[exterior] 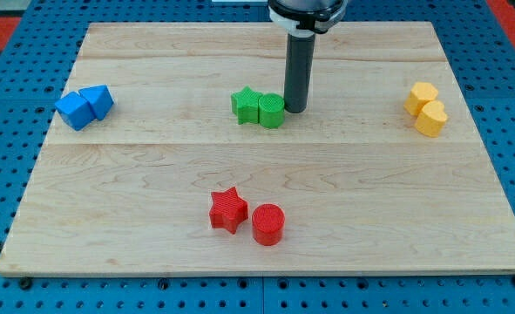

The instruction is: Move your arm to green star

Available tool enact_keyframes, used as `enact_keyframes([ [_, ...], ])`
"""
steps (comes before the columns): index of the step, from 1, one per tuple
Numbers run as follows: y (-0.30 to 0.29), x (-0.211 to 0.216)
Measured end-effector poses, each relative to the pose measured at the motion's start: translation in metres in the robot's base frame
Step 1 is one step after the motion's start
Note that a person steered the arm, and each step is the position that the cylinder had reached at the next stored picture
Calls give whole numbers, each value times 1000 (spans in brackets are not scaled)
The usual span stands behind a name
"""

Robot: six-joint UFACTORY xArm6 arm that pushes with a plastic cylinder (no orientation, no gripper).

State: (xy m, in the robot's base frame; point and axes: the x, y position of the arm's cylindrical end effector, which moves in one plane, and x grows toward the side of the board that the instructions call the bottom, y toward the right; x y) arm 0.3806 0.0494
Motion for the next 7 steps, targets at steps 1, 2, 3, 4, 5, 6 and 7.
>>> enact_keyframes([
  [1, 0, 0],
  [2, 2, -1],
  [3, 5, -1],
  [4, 5, -6],
  [5, 5, -8],
  [6, 9, -13],
  [7, 13, -48],
])
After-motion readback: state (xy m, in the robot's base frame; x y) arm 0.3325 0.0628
